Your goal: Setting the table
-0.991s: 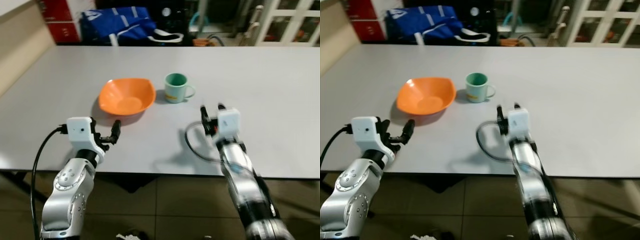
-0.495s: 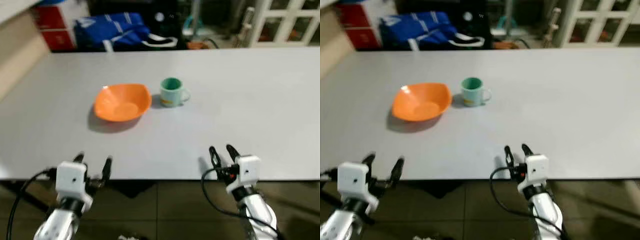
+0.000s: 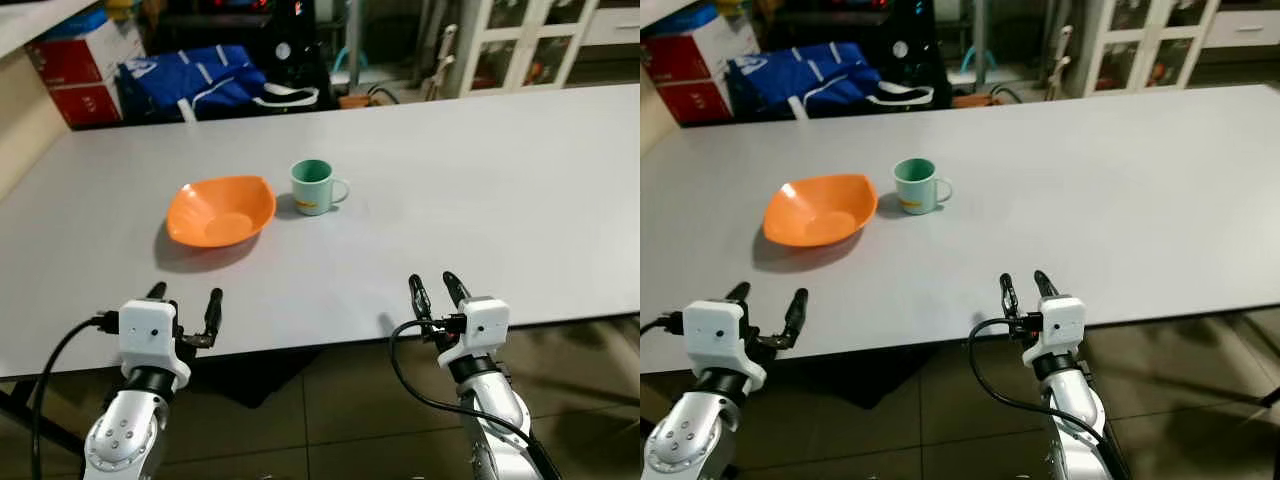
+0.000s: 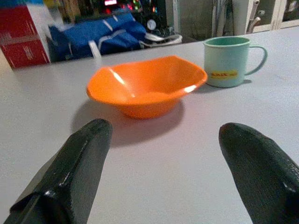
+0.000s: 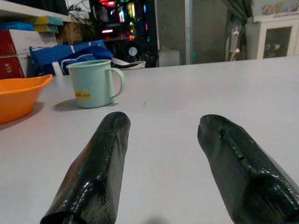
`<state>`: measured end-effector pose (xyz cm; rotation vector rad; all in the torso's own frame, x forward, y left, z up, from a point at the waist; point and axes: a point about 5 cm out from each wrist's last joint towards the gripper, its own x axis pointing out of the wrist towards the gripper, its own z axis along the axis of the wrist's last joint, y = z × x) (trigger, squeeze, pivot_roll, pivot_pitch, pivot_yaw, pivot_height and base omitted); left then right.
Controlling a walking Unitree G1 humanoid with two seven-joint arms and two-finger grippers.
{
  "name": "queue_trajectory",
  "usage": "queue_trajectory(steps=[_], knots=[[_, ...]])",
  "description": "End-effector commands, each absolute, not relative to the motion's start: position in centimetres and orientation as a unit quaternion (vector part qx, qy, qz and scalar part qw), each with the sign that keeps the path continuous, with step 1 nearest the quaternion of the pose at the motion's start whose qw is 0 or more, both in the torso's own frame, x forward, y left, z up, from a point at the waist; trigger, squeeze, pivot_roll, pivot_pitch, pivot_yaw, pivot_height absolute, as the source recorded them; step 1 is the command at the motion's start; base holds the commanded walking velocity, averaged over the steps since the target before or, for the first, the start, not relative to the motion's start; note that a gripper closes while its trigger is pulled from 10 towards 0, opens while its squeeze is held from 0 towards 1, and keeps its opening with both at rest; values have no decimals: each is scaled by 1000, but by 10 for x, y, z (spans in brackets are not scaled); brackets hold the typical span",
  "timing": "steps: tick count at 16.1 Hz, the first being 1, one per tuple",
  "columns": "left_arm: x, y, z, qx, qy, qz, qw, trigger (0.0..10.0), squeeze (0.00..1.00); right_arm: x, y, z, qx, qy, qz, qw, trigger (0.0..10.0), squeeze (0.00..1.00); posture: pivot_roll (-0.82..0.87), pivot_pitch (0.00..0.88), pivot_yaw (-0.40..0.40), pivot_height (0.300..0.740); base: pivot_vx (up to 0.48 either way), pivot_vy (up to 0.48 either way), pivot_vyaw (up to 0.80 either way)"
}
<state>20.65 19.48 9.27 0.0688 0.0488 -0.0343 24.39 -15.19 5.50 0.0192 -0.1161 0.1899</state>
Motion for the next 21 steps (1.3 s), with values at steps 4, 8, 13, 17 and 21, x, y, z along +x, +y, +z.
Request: queue_trajectory(steps=[4, 8, 13, 17, 21], knots=[[221, 185, 96, 17, 28, -46, 998, 10000, 0, 252, -147, 59, 12, -66, 95, 993, 10000, 0, -152, 20, 120, 740, 0, 0, 0], [230, 182, 102, -22, 28, -37, 999, 10000, 0, 258, -145, 61, 10, -60, 97, 993, 10000, 0, -140, 18, 114, 740, 0, 107, 0], [230, 179, 102, -26, 36, -54, 998, 10000, 0, 266, -144, 62, 16, -54, 96, 994, 10000, 0, -126, 3, 108, 740, 0, 452, 0], [233, 177, 106, -33, 36, -59, 997, 10000, 0, 271, -144, 64, 15, -49, 96, 994, 10000, 0, -113, 0, 104, 740, 0, 459, 0], [237, 183, 108, -31, 38, -55, 997, 10000, 0, 272, -141, 62, 19, -45, 96, 994, 10000, 0, -104, 0, 110, 740, 0, 462, 0]])
